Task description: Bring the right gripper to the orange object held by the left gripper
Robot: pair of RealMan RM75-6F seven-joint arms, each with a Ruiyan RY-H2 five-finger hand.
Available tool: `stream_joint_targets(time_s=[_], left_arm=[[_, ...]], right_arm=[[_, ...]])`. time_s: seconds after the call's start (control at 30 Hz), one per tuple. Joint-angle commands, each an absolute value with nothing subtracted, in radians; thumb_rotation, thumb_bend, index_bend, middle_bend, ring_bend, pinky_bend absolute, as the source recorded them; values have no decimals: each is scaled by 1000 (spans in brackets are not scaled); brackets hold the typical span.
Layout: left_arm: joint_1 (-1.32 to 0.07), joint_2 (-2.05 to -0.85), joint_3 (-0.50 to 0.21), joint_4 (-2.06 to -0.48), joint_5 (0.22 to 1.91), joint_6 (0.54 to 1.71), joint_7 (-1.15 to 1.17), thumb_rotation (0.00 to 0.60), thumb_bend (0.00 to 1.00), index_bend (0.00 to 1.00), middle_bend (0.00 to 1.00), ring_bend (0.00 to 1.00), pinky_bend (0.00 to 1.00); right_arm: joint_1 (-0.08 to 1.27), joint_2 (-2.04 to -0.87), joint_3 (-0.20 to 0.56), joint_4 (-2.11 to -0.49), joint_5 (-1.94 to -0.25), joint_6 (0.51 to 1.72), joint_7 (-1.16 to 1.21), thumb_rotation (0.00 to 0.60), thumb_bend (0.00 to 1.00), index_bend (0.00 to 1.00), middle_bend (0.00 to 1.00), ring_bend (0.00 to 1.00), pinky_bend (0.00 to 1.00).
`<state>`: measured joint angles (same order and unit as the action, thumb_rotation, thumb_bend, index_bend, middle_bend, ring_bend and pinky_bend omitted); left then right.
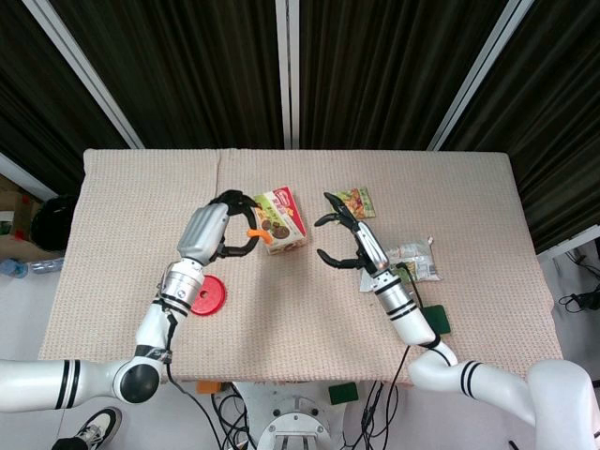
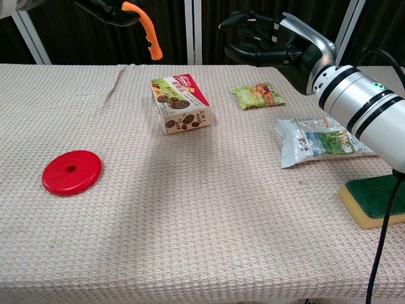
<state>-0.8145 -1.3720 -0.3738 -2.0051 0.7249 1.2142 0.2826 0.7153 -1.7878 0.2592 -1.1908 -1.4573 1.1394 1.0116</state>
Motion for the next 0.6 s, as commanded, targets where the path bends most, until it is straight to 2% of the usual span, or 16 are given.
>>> stream_joint_targets(time_s=[0.03,0.23,0.6], left_arm=[[-815,-1372,-374,-2003,724,1211,281,600,310,571,284,146,200],[-822,-1375,-369,-2006,728,1206,291,600,310,572,284,146,200],[-841,-1396,-359,-2027,716,1223,336,600,310,572,284,146,200]], right_arm=[[717,-1795,256,-1182,-1461,1142,1021,600,280,380,0,0,0],[722,-1807,252,-1175,-1463,1138,1034,600,280,380,0,0,0],[755,-1816,291,-1241,-1434,1095,1087,600,278,379,4,0,0]])
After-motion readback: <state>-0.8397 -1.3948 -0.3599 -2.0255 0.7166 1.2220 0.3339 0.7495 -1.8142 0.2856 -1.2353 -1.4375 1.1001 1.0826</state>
